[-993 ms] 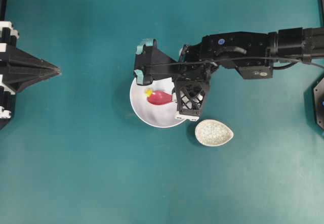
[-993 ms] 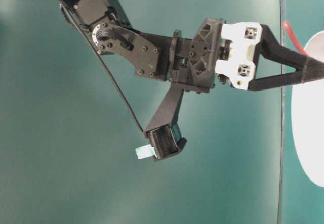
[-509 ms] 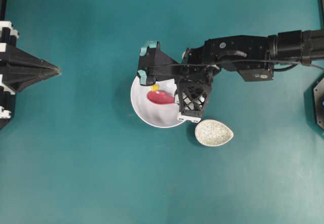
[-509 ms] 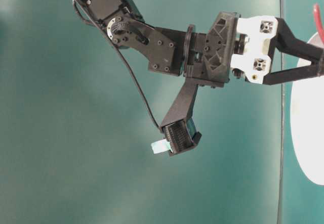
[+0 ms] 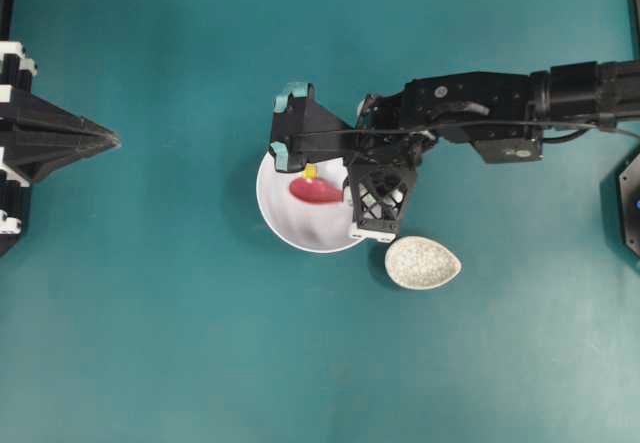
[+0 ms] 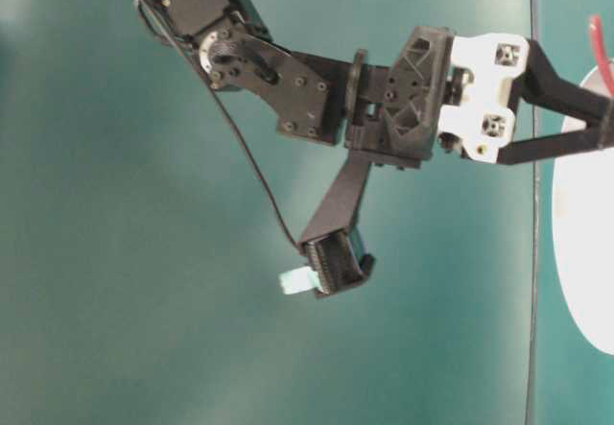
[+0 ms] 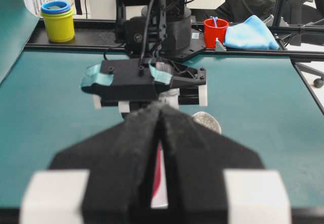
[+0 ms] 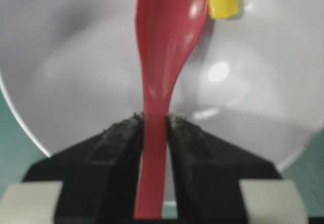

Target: Scoop the yellow hexagonal prism block from the bowl with a spoon using the right arm.

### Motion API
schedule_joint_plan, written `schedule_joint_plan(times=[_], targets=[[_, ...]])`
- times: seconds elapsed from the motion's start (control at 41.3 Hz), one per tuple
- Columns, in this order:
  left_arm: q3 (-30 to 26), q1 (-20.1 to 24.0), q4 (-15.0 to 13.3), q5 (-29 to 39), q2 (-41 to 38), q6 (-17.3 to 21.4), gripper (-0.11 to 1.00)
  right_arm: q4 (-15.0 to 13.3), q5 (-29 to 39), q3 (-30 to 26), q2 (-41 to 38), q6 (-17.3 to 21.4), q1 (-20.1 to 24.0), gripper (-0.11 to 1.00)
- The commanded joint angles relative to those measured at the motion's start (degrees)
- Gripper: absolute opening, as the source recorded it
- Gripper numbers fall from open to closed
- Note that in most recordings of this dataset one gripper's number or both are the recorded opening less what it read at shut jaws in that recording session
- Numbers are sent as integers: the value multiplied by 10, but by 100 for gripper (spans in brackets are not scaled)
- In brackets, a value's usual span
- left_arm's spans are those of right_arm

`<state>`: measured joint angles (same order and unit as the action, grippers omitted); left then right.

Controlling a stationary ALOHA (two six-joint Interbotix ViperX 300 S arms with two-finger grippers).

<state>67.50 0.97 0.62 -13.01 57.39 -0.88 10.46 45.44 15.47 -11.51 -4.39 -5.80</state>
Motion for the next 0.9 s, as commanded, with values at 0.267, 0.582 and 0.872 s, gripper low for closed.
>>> schedule_joint_plan(times=[0.267, 0.582, 0.872], targets=[[-18, 1, 2, -2, 3, -1, 0, -1, -1, -12, 116, 2, 2, 23], [-18, 1, 2, -2, 3, -1, 0, -1, 1, -11, 155, 2, 3, 7], [-19, 1, 2, -2, 3, -1, 0, 4, 10, -9, 157, 4, 9, 7]])
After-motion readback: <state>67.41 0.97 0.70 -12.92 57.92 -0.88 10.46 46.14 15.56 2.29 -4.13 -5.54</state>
